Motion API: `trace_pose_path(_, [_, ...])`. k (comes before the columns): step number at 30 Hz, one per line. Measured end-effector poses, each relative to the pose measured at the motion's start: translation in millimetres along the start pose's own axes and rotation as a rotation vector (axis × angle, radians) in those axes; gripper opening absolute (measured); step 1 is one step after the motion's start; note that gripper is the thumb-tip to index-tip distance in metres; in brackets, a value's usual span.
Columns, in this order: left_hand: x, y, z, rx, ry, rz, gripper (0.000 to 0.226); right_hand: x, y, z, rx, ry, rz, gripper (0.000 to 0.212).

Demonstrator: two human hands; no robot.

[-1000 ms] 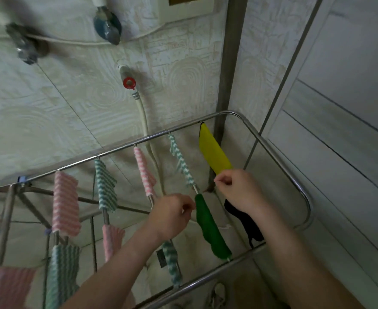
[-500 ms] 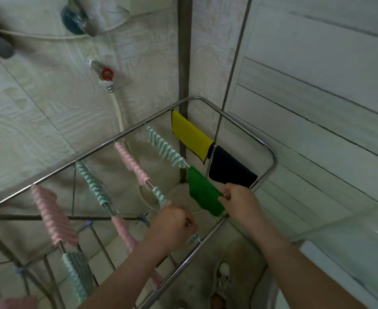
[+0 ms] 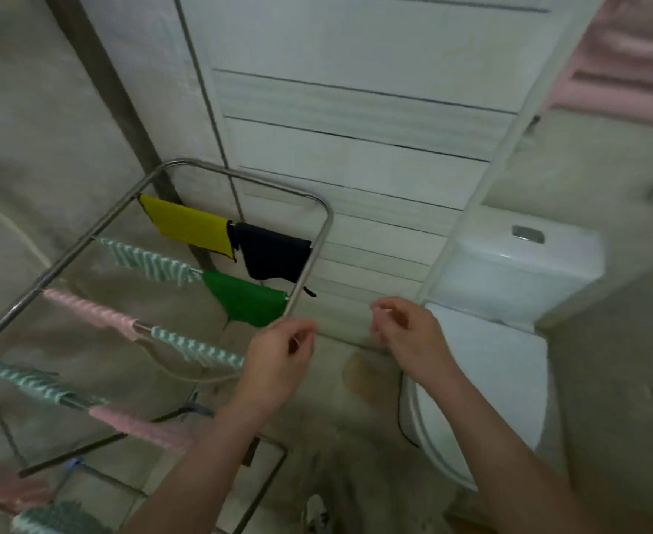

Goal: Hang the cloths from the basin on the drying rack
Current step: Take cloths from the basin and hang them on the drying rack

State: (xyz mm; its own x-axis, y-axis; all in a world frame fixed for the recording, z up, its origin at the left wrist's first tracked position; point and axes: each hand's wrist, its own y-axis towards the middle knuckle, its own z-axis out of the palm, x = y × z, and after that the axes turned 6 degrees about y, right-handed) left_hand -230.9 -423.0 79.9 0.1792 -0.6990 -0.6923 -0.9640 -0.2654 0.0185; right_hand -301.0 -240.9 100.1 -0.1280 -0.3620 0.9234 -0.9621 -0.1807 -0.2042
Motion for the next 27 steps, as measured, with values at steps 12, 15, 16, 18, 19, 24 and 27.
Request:
trace_pose_path(12, [-140,-106,154,0.493,-0.029,0.339,0.022,-111,-156,-148,-0.332,0.208,0.241,0.018])
trace_pose_path(15, [-158,-138,183,0.598,0.005,0.412,0.024,-149,-191,-170,-0.389,0.199,0.313,0.014])
trace_pose_path(16, [-169,-154,199,0.643,0.030,0.451,0.023,-169,-209,-183,-0.425,0.189,0.340,0.015])
trace_pose_path(18, [-181,-184,228,0.727,0.081,0.521,0.021,-206,-241,-202,-0.498,0.167,0.393,0.016])
trace_pose_path(19, [-185,-194,239,0.760,0.111,0.547,0.021,-221,-250,-210,-0.519,0.160,0.416,0.016])
trace_pose_path(24, [-197,-253,299,0.924,0.237,0.693,0.028,-296,-309,-239,-0.657,0.135,0.569,0.023])
trace_pose_path(27, [-208,-285,335,0.988,0.275,0.756,0.030,-341,-339,-254,-0.703,0.118,0.666,0.029])
